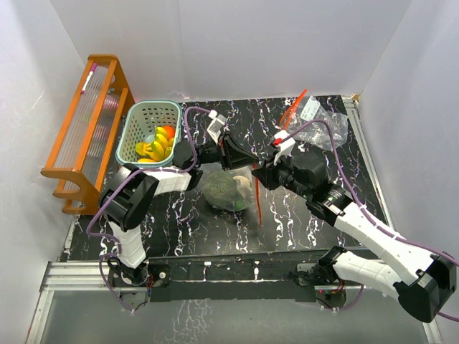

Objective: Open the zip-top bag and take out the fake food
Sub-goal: Unzip the zipper food storage bag at the center of the board.

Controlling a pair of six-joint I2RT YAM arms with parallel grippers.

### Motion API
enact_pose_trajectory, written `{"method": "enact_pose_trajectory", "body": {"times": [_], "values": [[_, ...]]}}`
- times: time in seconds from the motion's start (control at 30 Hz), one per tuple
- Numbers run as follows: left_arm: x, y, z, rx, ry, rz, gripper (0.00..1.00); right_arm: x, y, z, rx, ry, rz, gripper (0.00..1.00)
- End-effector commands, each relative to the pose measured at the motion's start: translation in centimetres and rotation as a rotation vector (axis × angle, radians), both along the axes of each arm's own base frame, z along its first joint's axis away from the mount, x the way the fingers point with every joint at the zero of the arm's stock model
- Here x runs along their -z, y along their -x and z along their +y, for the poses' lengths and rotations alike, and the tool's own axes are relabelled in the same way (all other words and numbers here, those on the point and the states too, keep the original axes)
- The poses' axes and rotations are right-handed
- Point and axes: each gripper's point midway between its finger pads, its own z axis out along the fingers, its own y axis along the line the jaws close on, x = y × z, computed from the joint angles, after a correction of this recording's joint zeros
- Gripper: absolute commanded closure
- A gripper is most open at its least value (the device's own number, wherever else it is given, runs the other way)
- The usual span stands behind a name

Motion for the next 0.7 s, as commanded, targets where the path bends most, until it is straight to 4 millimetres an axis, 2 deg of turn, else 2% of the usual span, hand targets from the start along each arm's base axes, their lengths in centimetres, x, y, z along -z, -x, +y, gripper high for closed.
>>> {"method": "enact_pose_trajectory", "body": {"times": [0.0, 0.2, 0.3, 0.53, 0.67], "values": [[-5.5, -0.9, -0.3, -0.065, 0.106, -0.137, 1.0, -1.1, 0.5, -0.1, -0.003, -0.043, -0.034, 0.92], [-7.8, -1.8, -0.1, -0.141, 0.092, -0.175, 1.0, 0.7, 0.8, -0.5, 0.012, -0.035, -0.009, 0.92], [-8.3, -2.5, 0.2, -0.201, 0.055, -0.183, 1.0, 1.2, 1.1, -0.6, 0.008, -0.037, 0.002, 0.92], [-9.3, -6.1, 3.5, -0.297, 0.098, -0.136, 1.0, 2.2, 2.3, -0.8, -0.009, -0.06, 0.035, 0.92], [-9.9, -8.1, 5.5, -0.323, 0.141, -0.104, 1.0, 3.1, 3.2, -1.5, 0.0, -0.056, 0.058, 0.92]]}}
